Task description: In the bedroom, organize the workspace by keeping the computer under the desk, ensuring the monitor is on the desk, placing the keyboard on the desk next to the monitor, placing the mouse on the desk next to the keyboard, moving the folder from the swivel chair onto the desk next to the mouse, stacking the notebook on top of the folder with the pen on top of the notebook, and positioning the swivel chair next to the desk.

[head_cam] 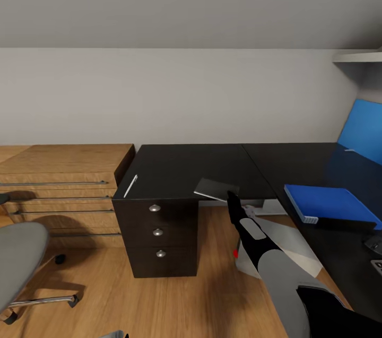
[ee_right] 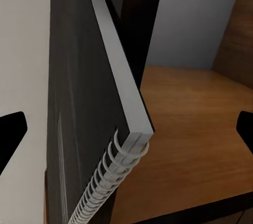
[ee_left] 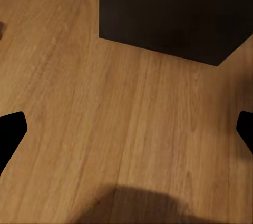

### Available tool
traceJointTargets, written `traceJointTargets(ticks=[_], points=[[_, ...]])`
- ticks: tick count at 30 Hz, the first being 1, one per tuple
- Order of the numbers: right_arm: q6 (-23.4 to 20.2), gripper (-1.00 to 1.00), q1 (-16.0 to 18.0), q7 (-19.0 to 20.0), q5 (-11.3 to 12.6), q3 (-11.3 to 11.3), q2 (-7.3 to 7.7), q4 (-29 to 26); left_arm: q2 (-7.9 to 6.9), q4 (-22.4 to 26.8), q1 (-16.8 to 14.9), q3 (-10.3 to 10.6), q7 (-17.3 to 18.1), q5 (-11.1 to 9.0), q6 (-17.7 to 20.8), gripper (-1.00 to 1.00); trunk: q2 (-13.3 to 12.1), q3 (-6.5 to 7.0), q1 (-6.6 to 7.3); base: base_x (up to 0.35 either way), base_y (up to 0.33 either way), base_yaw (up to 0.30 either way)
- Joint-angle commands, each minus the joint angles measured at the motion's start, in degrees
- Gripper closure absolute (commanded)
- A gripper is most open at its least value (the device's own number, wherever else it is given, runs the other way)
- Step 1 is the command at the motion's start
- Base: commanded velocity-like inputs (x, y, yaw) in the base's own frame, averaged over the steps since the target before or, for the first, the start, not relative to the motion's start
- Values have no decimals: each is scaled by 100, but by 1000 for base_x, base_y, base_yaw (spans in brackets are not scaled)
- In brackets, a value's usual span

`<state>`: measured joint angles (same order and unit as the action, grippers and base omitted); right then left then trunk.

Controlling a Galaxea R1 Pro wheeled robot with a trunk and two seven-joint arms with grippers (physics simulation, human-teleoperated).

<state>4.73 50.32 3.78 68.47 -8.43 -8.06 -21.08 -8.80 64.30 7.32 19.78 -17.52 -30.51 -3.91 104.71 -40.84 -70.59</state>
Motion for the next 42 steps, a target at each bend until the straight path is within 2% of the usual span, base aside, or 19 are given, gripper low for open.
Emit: traceJointTargets(ticks=[1,32,33,42], points=[[19,-100,4,36,61,-10,-3,7,-8,5,-2,26,-38,-60,-36,-100,2,-4,0,7,1,0],[28,-100,4,26,57,-10,6,-5,1,-13,-2,26,-58,-60,-31,-100,2,-4,0,5,0,0],[28,100,4,26,55,-10,6,-7,1,-14,-2,26,-58,-60,-31,-100,2,-4,0,0,0,0],[19,100,4,33,53,-10,11,-10,1,-14,-2,26,-58,-61,-31,-100,2,-4,0,0,0,0]])
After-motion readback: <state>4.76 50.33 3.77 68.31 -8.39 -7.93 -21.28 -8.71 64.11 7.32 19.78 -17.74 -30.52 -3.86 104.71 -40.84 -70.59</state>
